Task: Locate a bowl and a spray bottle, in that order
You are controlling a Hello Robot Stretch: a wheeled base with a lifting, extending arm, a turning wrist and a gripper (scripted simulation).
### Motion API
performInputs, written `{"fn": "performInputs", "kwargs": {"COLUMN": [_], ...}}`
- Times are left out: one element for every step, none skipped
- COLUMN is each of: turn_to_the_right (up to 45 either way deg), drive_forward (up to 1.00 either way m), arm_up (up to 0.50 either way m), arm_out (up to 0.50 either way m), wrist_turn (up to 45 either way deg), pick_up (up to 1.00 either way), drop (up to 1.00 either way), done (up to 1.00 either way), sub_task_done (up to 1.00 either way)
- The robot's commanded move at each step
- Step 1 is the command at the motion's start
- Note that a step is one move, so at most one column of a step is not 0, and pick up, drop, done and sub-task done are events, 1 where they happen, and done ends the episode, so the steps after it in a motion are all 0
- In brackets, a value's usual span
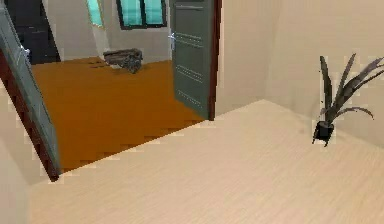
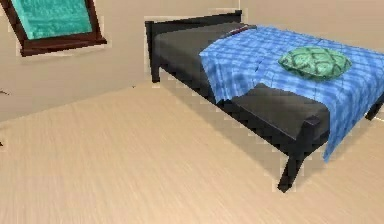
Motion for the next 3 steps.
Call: {"fn": "performInputs", "kwargs": {"turn_to_the_right": [-12.0,0.0,-3.0], "drive_forward": [0.00,1.00,0.00], "arm_up": [0.00,0.00,0.00], "arm_out": [0.00,0.00,0.00], "wrist_turn": [0.0,0.0,0.0], "pick_up": [0.00,0.00,0.00], "drop": [0.00,0.00,0.00], "done": [0.00,0.00,0.00], "sub_task_done": [0.00,0.00,0.00]}}
